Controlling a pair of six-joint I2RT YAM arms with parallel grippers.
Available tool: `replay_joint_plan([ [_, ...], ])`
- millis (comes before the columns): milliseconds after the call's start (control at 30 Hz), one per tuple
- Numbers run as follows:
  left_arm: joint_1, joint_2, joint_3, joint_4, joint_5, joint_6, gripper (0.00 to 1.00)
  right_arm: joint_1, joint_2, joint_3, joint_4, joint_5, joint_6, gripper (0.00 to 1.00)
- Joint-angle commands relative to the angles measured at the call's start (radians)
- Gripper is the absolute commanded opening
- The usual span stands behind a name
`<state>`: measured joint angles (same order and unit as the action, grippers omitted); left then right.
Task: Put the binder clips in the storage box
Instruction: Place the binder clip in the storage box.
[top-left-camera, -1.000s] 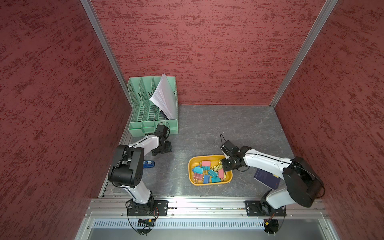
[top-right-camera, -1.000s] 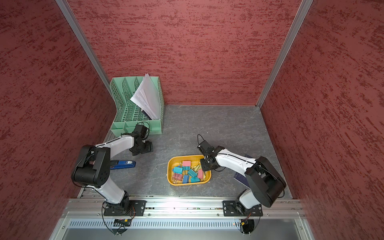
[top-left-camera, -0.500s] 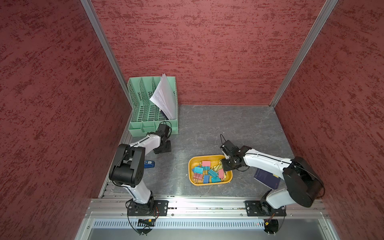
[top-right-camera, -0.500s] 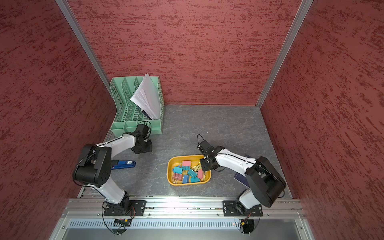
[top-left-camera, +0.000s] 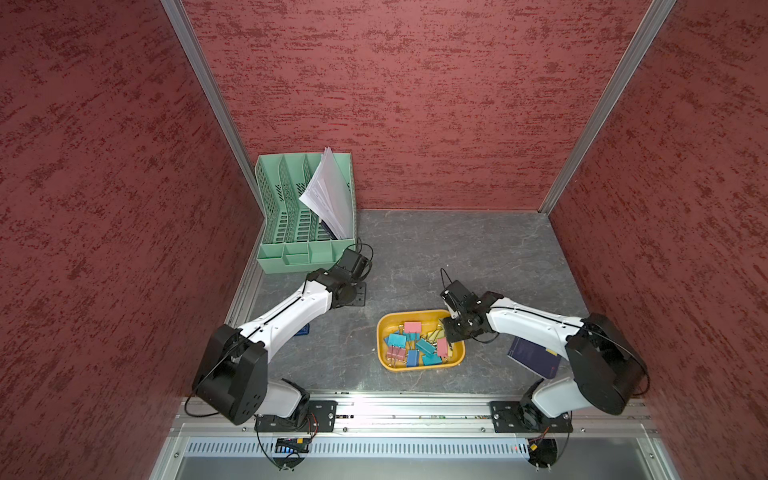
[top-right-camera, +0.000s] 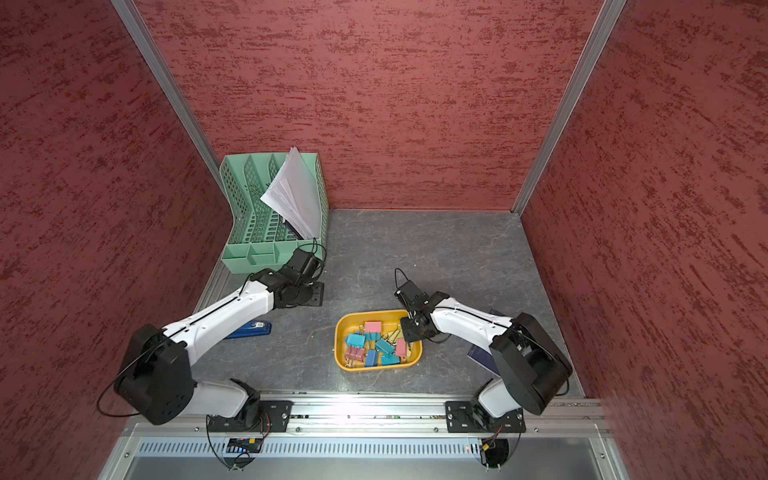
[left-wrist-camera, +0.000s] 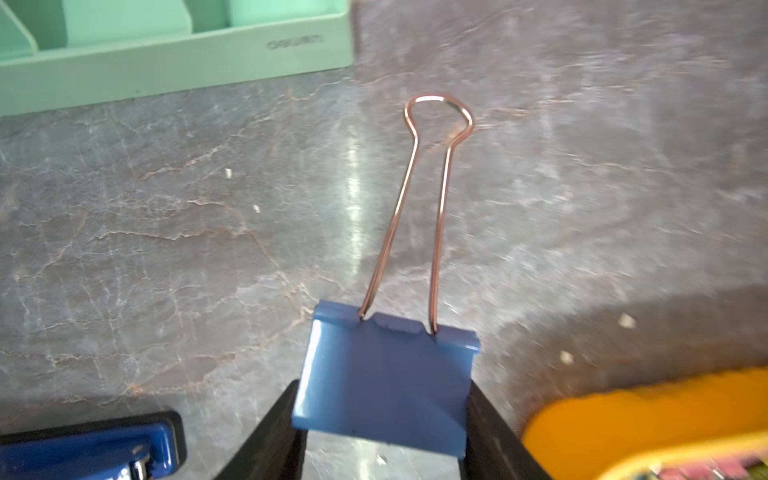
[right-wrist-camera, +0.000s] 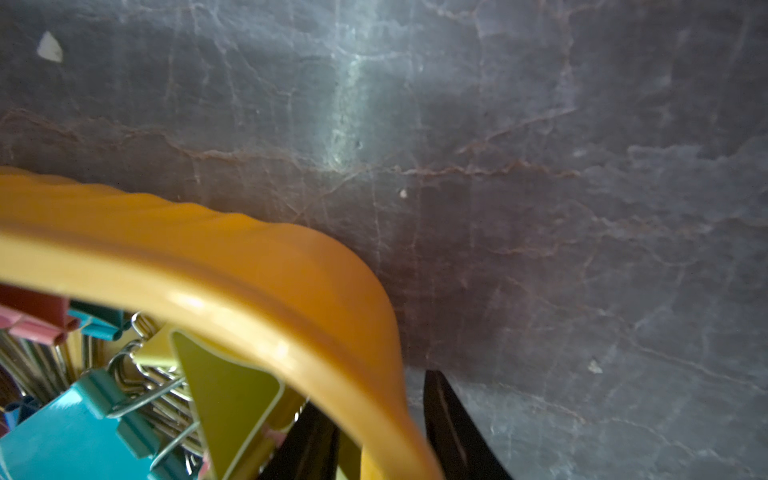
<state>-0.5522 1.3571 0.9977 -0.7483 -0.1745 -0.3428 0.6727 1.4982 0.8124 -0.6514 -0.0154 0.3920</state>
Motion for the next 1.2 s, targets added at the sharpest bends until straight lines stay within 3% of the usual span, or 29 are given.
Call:
replay_joint_plan([
  [0, -0.106, -0.077, 0.039, -0.114, -0.001, -0.103, 0.57, -0.012, -0.016, 0.017, -0.007, 0.01, 0.001, 0.38],
  [233, -0.416, -0.033, 0.087, -0.094, -0.003, -0.265, 0.58, -0.012, -0.025, 0.013, 0.007, -0.006, 0.011, 0.38],
  [333, -0.479, 0.052, 0.126, -0.068, -0.011, -0.279, 0.58, -0.011, -0.036, 0.013, 0.006, -0.009, 0.014, 0.38],
  [667, -0.539, 0.252, 0.177, 0.007, 0.046, -0.272, 0.57, -0.012, -0.107, -0.016, -0.013, 0.003, 0.022, 0.39],
  [1167, -0.611, 0.341, 0.149, 0.048, 0.122, -0.321, 0.59, -0.016, -0.113, -0.02, -0.013, 0.013, 0.018, 0.4],
])
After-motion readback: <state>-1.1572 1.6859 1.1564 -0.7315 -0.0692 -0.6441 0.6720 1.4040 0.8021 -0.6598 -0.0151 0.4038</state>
